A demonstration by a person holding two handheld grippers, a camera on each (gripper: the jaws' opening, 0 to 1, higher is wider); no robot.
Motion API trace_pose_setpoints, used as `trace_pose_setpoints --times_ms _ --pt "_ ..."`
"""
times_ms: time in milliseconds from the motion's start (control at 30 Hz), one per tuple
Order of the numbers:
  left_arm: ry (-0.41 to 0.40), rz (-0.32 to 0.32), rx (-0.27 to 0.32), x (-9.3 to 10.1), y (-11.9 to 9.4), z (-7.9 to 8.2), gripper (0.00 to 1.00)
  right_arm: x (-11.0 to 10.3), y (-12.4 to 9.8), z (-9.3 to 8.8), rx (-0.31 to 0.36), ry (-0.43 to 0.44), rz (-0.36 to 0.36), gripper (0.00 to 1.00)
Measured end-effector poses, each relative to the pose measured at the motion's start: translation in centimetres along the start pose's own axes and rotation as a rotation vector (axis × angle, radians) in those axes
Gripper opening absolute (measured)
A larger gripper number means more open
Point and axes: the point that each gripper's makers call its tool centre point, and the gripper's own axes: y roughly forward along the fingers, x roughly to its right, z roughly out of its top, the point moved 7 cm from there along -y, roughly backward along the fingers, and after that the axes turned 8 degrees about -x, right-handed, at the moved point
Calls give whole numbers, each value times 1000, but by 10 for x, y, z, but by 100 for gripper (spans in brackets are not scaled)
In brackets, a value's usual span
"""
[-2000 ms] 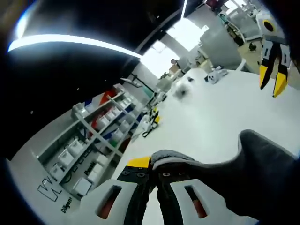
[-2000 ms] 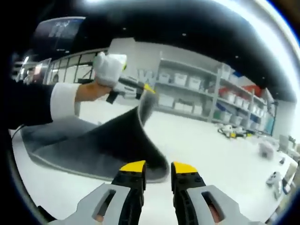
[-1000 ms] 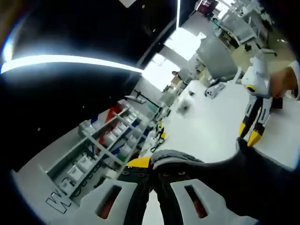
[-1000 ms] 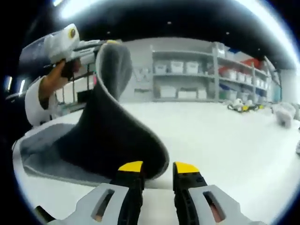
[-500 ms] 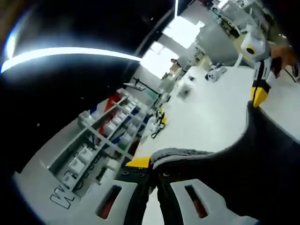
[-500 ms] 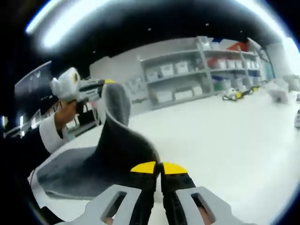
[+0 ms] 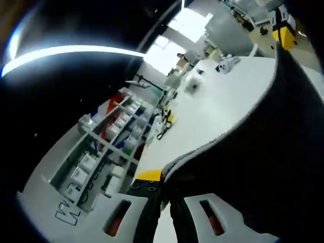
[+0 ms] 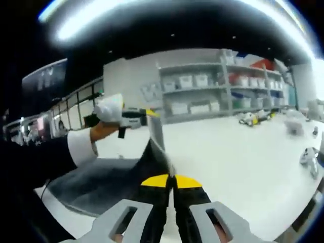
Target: Open the folded towel by lifting each exposed corner and separating the folded layers until the towel lies flat within the target outline without major curled edges
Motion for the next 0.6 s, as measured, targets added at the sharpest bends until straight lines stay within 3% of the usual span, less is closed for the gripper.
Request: trace_pose_setpoints --times_ms 600 --pt "48 -95 -31 36 34 7 2 3 -21 -1 -25 44 -11 0"
